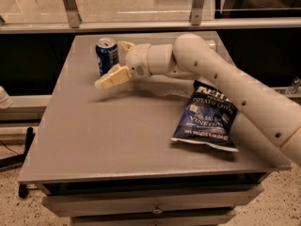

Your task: Place pepsi can upright

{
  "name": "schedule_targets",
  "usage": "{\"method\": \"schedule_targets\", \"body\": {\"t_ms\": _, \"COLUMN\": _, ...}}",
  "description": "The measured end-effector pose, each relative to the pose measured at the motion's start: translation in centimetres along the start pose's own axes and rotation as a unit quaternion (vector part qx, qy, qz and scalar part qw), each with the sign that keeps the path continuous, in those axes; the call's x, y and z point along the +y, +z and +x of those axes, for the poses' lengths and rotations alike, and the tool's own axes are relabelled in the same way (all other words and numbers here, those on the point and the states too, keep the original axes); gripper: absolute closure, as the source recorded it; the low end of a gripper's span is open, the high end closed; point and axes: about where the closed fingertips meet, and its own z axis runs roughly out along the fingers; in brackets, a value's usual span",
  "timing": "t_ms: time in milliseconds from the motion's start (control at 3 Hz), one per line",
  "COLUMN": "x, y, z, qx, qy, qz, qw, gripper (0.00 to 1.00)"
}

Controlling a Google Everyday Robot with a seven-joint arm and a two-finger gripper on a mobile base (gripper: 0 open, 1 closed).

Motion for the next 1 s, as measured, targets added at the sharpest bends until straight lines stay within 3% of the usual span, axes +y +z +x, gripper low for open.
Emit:
{"method": "schedule_targets", "body": {"t_ms": 333, "x": 0.1, "y": -2.8, "z": -0.1, "qx": -0.012, "qy": -0.004, "qz": 0.032, "qw": 0.9994, "gripper": 0.0}}
{"method": "schedule_targets", "body": {"t_ms": 667, "x": -0.1, "y": -8.1, "z": -0.2, "qx": -0.027, "qy": -0.012, "qz": 0.084, "qw": 0.996, "gripper": 0.0}}
{"method": "schedule_targets", "body": {"t_ms": 1000, "x": -0.1, "y": -15.2, "z": -1.0, "qx": -0.031, "qy": -0.028, "qz": 0.153, "qw": 0.9873, "gripper": 0.0}}
